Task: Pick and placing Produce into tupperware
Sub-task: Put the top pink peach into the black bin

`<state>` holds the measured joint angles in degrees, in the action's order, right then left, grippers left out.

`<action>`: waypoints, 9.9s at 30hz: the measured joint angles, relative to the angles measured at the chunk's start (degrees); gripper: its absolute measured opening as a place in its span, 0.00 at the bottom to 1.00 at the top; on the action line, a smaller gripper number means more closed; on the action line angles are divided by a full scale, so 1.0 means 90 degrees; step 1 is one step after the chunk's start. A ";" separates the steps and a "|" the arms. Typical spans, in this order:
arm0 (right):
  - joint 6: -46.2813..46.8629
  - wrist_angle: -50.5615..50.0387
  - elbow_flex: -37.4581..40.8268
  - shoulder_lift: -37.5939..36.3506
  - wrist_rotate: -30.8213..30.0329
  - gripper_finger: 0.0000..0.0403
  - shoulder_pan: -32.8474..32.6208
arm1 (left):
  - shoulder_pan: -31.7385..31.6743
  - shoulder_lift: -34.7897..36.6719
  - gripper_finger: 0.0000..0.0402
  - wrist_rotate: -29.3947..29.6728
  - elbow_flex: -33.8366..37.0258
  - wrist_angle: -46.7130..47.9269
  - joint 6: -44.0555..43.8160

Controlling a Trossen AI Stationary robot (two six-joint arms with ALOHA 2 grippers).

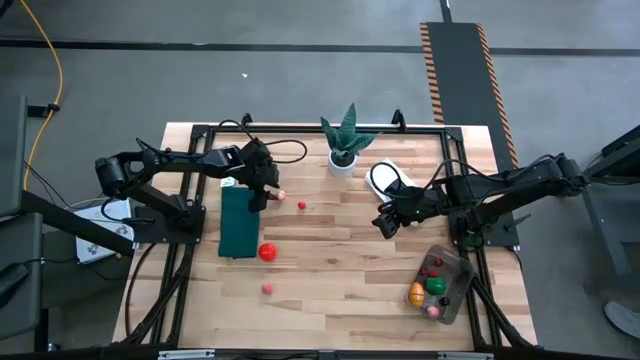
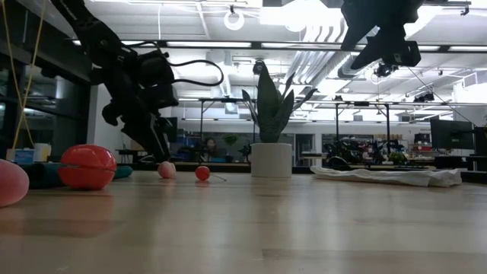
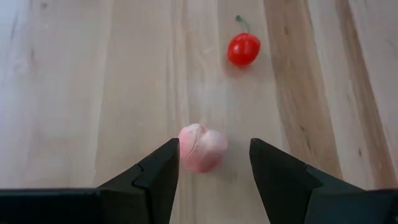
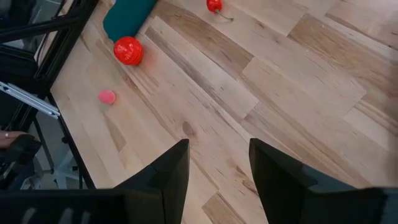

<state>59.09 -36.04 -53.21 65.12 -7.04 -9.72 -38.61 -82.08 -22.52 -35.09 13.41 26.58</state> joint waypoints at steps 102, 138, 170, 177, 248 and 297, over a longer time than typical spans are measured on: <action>-0.0070 0.0064 0.0000 0.0002 -0.0180 0.39 -0.0002 | 0.0136 -0.1355 0.46 0.0233 -0.0911 0.0726 -0.0005; -0.0194 0.0061 0.0000 0.0002 -0.0236 0.39 -0.0002 | 0.0131 -0.0403 0.35 0.0097 -0.0903 0.0795 -0.0498; -0.0270 0.0083 0.0000 0.0002 -0.0251 0.39 -0.0002 | 0.0136 0.2631 0.35 0.0105 -0.0903 0.0806 -0.1918; -0.0270 0.0083 0.0000 0.0002 -0.0251 0.39 -0.0002 | 0.0136 0.3168 0.35 -0.0092 -0.0903 0.0689 -0.2331; -0.0622 0.1456 0.0000 -0.0877 -0.0978 0.39 -0.0002 | 0.2430 0.2046 0.35 0.1399 -0.3983 0.0654 -0.0389; -0.1259 0.4989 0.0182 -0.0607 -0.0945 0.60 -0.0002 | 0.3672 0.0330 0.35 0.2150 -0.4206 -0.1571 0.0358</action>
<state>47.76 8.87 -51.57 59.66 -15.55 -9.74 -5.56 -79.11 -3.18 -72.95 -0.73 29.80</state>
